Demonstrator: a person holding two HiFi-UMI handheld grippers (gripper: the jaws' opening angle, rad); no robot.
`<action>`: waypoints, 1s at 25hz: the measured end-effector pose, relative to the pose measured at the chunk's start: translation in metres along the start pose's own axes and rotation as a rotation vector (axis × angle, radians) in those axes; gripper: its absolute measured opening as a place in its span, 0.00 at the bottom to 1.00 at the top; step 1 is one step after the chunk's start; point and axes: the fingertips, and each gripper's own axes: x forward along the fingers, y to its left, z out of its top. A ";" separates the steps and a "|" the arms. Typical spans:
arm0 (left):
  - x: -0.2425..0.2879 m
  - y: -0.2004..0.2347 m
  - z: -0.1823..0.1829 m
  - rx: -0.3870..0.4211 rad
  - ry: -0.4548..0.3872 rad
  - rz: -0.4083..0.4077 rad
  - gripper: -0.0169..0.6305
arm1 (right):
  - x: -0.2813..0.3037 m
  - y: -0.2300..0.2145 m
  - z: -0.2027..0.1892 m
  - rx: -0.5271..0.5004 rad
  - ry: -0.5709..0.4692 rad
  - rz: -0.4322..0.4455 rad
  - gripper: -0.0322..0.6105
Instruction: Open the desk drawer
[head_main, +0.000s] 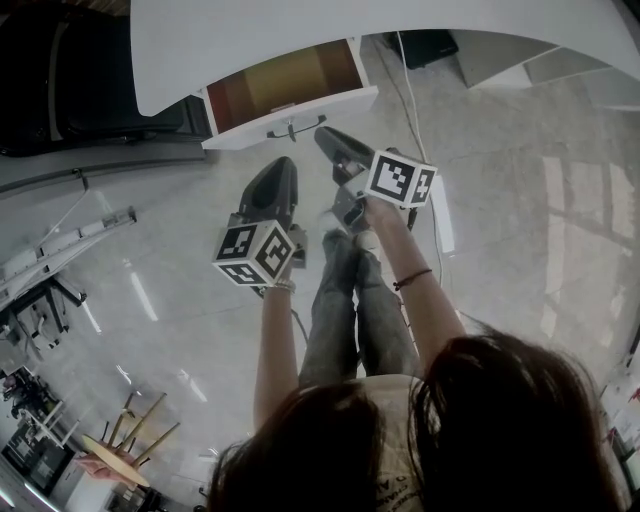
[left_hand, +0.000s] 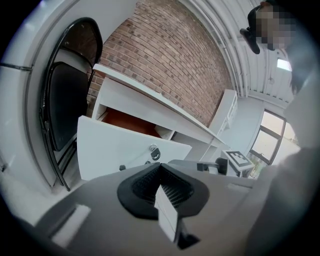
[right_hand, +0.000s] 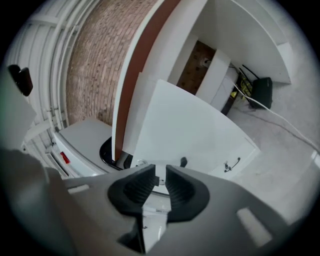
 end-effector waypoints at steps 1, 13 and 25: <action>-0.003 -0.004 0.003 0.000 -0.001 -0.001 0.03 | -0.004 0.008 0.002 -0.043 0.007 -0.003 0.15; -0.042 -0.067 0.066 0.053 -0.036 -0.065 0.03 | -0.053 0.122 0.039 -0.512 0.058 0.005 0.12; -0.086 -0.140 0.125 0.131 -0.078 -0.115 0.02 | -0.102 0.230 0.059 -0.746 0.064 0.081 0.11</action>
